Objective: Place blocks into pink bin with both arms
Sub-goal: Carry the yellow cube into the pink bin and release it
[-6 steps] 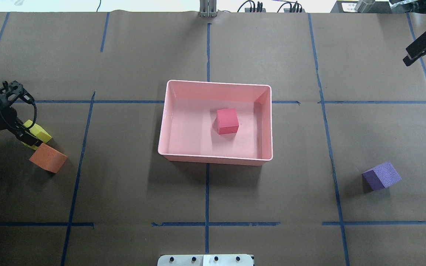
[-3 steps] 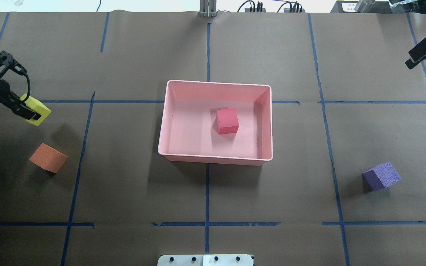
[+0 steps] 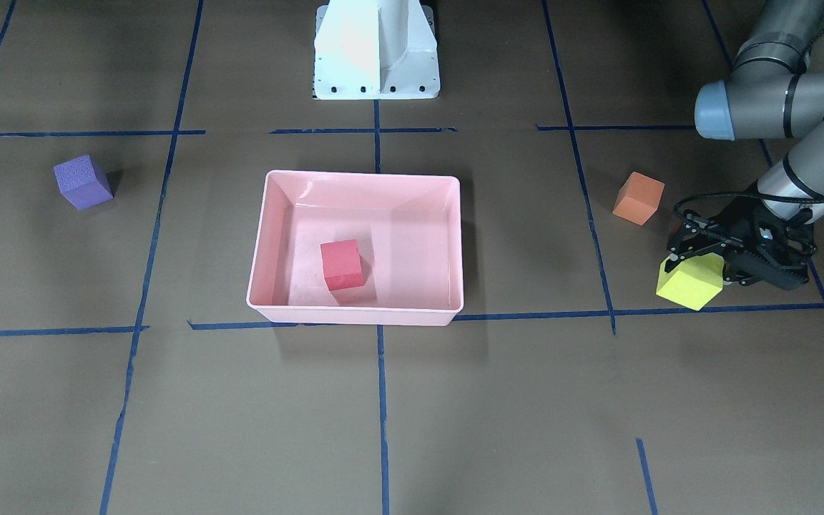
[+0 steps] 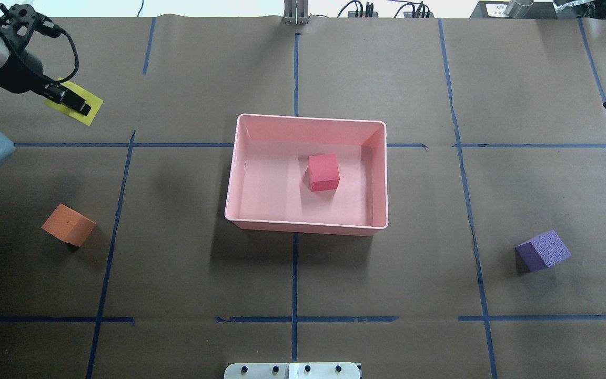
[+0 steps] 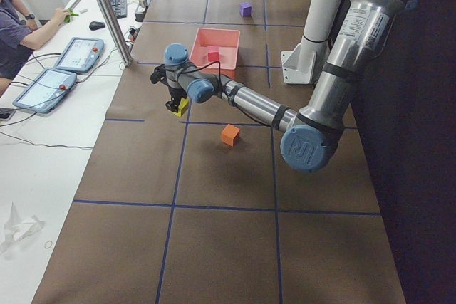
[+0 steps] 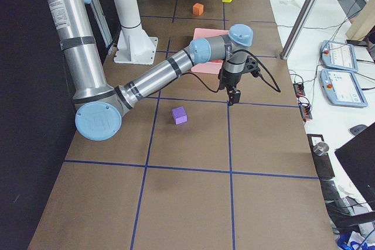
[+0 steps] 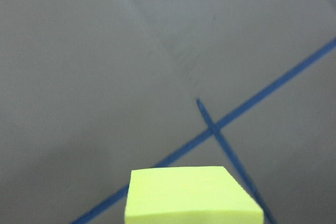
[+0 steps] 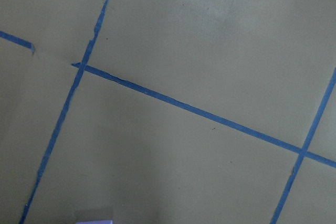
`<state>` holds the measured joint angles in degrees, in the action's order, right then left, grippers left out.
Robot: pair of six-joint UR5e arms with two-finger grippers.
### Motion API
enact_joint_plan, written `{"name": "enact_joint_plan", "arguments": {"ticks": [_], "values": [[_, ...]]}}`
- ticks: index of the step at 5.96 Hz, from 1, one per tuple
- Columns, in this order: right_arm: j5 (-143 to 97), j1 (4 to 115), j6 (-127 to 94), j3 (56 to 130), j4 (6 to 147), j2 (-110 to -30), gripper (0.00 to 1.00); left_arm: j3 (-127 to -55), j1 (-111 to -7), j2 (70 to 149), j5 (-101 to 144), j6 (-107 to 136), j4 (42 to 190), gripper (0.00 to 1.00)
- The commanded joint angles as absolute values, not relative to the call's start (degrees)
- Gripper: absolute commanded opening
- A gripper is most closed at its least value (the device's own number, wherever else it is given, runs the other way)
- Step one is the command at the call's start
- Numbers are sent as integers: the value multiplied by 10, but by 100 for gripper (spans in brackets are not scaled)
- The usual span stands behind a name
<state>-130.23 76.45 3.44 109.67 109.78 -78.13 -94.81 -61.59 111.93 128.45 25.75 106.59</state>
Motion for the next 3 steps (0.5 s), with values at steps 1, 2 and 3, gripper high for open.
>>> {"name": "enact_joint_plan", "arguments": {"ticks": [1, 2, 3], "values": [[-1303, 767, 38, 1101, 1019, -846, 100, -1042, -535, 1220, 1214, 398, 885, 46], [-1303, 767, 36, 1103, 1018, -851, 100, -1055, -469, 1294, 1162, 478, 803, 46], [-1315, 766, 10, 1104, 1016, -850, 100, -1048, -411, 1331, 1124, 554, 795, 46]]}}
